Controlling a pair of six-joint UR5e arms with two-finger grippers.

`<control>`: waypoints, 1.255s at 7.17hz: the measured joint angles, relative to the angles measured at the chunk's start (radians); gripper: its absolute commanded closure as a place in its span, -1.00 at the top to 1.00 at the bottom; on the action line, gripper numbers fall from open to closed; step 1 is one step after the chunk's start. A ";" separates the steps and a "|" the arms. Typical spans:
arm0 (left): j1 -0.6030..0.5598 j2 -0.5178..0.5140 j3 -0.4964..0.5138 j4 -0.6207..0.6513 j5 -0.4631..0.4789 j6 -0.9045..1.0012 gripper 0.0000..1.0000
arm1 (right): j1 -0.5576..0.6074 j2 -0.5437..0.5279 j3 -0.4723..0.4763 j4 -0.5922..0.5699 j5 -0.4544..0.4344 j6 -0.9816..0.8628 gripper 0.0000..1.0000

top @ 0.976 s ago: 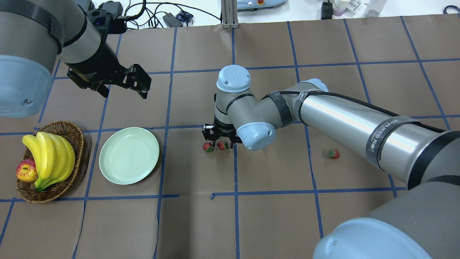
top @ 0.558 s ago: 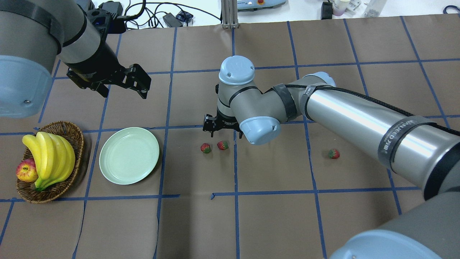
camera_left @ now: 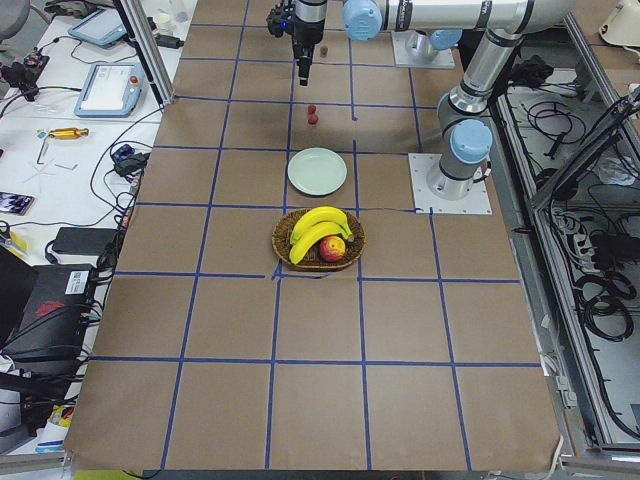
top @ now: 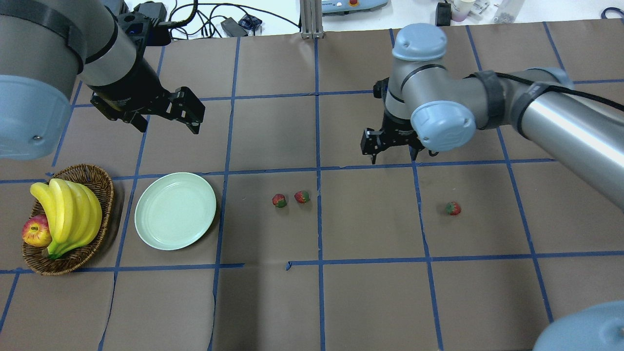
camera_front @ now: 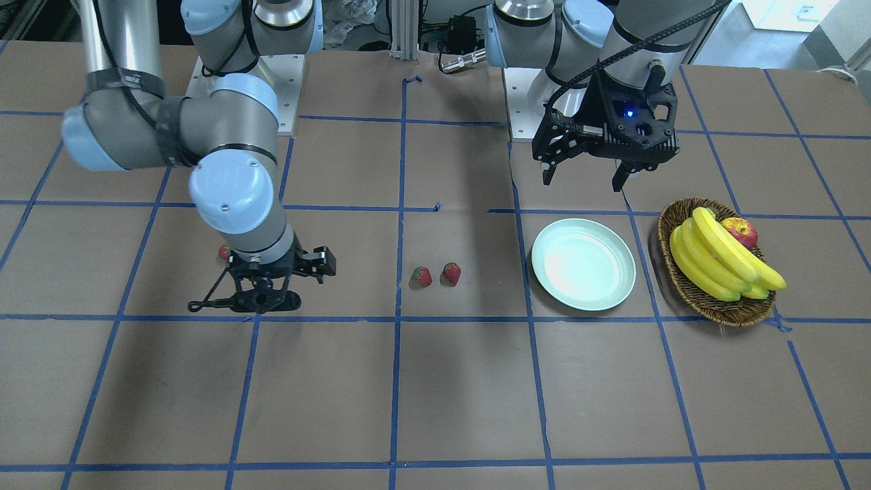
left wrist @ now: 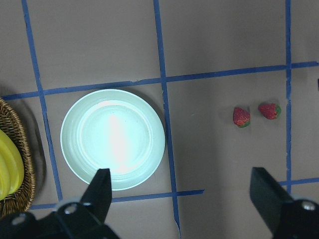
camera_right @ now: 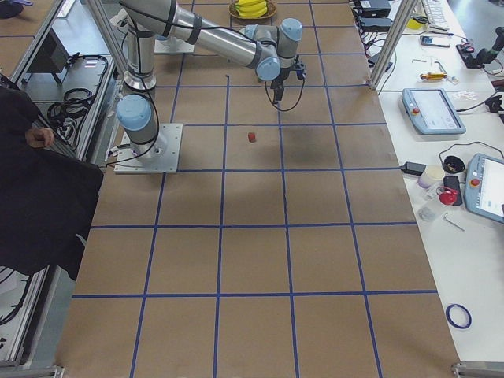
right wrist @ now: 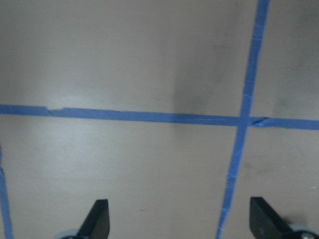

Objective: Collect all strawberries into plate
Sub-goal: 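Move the right gripper back over the last strawberry, then lower the right gripper and grasp the last strawberry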

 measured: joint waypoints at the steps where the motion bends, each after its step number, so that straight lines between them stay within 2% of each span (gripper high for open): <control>1: 0.000 -0.001 0.000 0.000 0.000 0.000 1.00 | -0.062 -0.021 0.035 0.022 -0.013 -0.116 1.00; 3: 0.000 -0.001 -0.001 0.000 0.000 0.000 1.00 | -0.165 -0.062 0.168 -0.033 -0.024 -0.250 1.00; 5: 0.000 -0.002 -0.002 0.000 -0.001 0.000 1.00 | -0.219 -0.076 0.336 -0.237 -0.035 -0.295 1.00; 6: 0.000 -0.003 -0.002 -0.001 -0.001 0.000 1.00 | -0.227 -0.077 0.378 -0.293 -0.039 -0.297 1.00; 9: 0.000 -0.004 -0.002 -0.002 -0.002 0.000 1.00 | -0.231 -0.078 0.420 -0.322 -0.070 -0.295 -0.30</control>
